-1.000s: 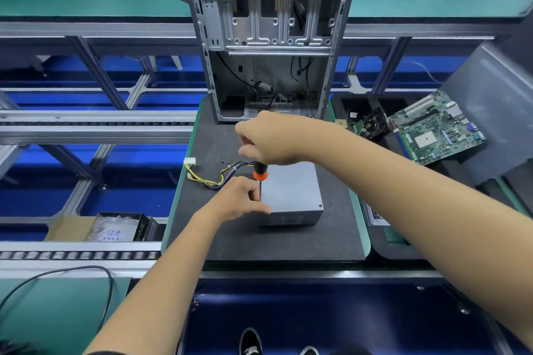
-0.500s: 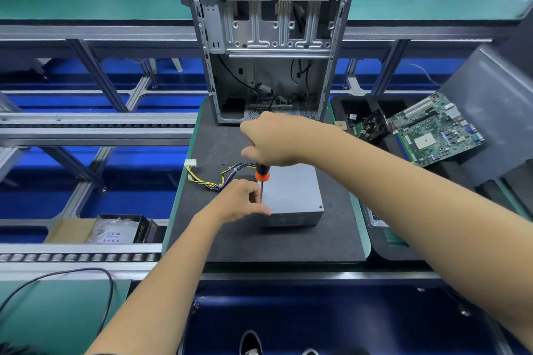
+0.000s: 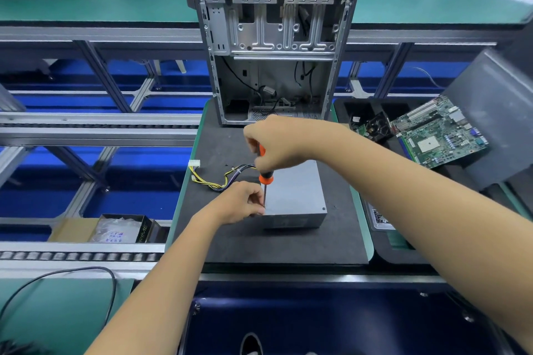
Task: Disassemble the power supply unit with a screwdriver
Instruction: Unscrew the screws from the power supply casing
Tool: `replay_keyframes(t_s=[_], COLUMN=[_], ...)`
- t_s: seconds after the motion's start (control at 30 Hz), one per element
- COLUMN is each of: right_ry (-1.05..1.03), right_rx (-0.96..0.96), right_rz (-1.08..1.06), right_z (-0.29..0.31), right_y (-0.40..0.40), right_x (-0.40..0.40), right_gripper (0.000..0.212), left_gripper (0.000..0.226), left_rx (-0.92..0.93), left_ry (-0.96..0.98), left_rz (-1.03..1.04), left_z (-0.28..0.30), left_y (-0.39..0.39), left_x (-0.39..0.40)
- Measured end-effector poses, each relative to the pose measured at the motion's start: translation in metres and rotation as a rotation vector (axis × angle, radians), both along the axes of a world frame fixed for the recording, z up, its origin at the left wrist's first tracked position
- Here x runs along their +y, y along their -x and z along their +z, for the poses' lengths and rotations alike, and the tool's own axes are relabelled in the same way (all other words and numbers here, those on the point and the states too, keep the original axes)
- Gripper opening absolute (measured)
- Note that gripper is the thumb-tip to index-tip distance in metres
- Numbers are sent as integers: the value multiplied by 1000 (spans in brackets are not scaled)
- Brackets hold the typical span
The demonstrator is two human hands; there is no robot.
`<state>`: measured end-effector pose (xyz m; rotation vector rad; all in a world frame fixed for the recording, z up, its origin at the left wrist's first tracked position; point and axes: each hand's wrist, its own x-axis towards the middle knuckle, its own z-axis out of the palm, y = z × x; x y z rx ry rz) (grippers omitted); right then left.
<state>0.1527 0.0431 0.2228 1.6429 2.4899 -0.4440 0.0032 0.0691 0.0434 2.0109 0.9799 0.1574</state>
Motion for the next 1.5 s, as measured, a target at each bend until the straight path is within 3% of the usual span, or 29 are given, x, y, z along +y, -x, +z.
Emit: replay_keyframes(t_s=[0.17, 0.3, 0.47, 0.57, 0.73, 0.8, 0.9, 1.0, 1.17, 1.3, 1.37, 1.43, 1.5], right_ry=[27, -75, -13, 3, 3, -42, -107, -26, 31, -71, -134, -59, 48], right_rx=[65, -113, -11, 68, 131, 16, -108, 40, 126, -18, -76, 18, 110], right_rz=[45, -51, -5, 26, 20, -47, -66, -23, 36, -36, -35, -15, 0], right_z=[5, 4, 5, 8, 2, 1, -1, 3, 7, 0, -2, 1, 6], right_y=[2, 3, 0, -3, -4, -4, -4, -5, -5, -1, 0, -2, -6], right_x=[-6, -8, -8, -9, -9, -10, -6, -7, -12, -11, -9, -8, -9], right_gripper=[23, 39, 14, 21, 16, 32, 27, 12, 18, 34, 25, 10, 19], left_gripper=[13, 11, 11, 11, 11, 12, 12, 11, 12, 13, 15, 15, 14], left_rx=[30, 78, 114, 114, 112, 124, 147, 144, 155, 140, 136, 134, 134], left_ry=[-24, -40, -57, -51, -40, -42, -53, -52, -58, -50, -43, -42, -42], left_rz=[-24, -38, -37, -35, -22, -26, -29, -25, -29, -27, -23, -24, -26], left_z=[1, 3, 5, 6, 7, 8, 8, 8, 6, 7, 7, 7, 8], left_y=[-1, -3, -5, -4, -5, -5, -5, -6, -6, -6, -6, -6, -5], left_x=[2, 3, 3, 2, -1, -1, 0, 0, 1, 0, -1, -1, -2])
